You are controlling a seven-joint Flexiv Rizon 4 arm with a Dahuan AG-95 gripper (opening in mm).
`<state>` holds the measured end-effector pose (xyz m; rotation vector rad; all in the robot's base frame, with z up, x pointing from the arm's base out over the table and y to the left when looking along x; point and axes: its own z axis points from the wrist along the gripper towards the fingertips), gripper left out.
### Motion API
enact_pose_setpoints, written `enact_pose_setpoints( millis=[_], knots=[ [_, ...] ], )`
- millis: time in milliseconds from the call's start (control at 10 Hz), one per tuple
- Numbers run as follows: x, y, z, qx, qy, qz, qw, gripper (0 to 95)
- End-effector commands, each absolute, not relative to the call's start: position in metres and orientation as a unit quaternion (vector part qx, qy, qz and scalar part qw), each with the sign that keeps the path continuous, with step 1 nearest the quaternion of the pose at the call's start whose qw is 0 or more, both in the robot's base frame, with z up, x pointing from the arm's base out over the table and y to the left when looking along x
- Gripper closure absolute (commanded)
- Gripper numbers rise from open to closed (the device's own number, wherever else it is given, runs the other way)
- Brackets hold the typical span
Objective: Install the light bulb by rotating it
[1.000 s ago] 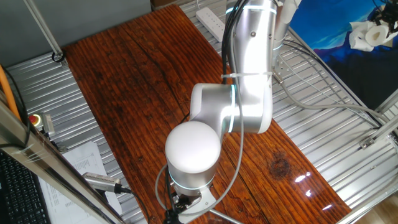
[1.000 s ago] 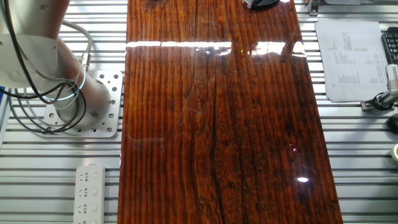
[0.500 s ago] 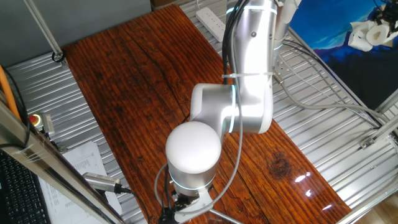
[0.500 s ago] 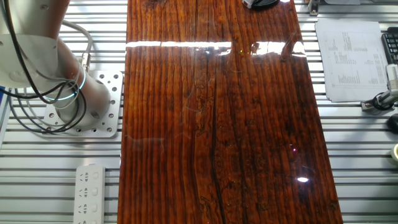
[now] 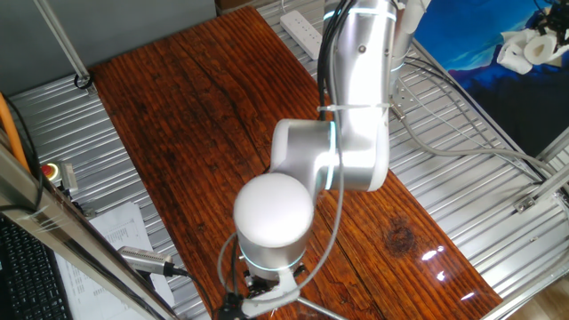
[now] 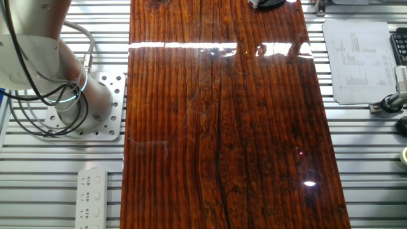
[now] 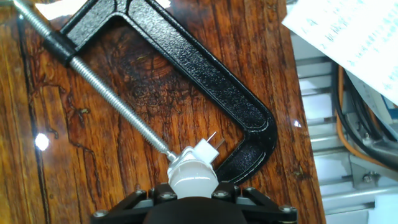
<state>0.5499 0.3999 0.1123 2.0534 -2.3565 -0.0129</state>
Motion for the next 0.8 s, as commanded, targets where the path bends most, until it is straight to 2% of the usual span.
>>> enact_pose_setpoints(
  millis=[100,200,300,400,500,800],
  knots=[
    [0.5493,0.4001,0.1153,0.666,-0.745,-0.036,-0.004,76.0],
    [0.5493,0.4001,0.1153,0.670,-0.742,-0.028,-0.003,76.0],
    [0.5494,0.4004,0.1154,0.671,-0.741,-0.027,-0.006,57.0],
    [0.5494,0.4004,0.1154,0.673,-0.739,-0.022,-0.005,57.0],
    [0.5494,0.4008,0.1153,0.674,-0.739,-0.009,0.001,0.0],
    [0.5497,0.4016,0.1164,0.672,-0.741,-0.005,0.001,0.0]
  ],
)
